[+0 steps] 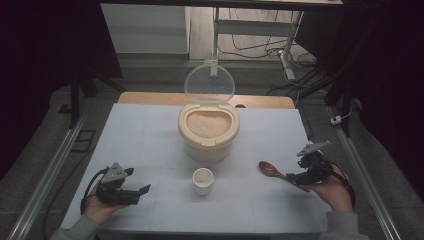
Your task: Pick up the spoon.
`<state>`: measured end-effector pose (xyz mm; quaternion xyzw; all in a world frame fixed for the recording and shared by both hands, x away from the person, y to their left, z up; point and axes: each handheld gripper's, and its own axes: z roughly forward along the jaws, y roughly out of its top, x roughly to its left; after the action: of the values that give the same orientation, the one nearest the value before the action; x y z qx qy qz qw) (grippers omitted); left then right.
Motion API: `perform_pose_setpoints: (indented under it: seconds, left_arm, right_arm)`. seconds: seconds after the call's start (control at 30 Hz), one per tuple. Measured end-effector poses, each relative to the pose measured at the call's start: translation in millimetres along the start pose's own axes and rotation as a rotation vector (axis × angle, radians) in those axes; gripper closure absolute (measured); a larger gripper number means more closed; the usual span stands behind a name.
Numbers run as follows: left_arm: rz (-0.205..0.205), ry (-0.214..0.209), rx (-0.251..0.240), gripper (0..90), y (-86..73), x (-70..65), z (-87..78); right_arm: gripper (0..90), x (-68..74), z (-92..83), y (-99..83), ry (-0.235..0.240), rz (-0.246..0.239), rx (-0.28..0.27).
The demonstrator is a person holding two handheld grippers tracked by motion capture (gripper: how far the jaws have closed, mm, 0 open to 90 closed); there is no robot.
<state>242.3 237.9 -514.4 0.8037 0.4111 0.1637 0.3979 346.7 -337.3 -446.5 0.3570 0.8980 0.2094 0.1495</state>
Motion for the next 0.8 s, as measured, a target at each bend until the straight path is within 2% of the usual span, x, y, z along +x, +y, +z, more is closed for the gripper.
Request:
perform_pose_setpoints:
  seconds: [0.53,0.8]
  left_arm:
    - [0.000,0.002,0.009,13.7,-0.9,1.0,1.7]
    - [0.000,0.002,0.009,13.7,-1.3,1.5,1.5]
  right_arm:
    - [41.6,-12.3,28.3,-14.5,0.065,-0.007,0.125]
    - [55.5,-9.4,37.3,-12.0,0.096,-0.049,0.158]
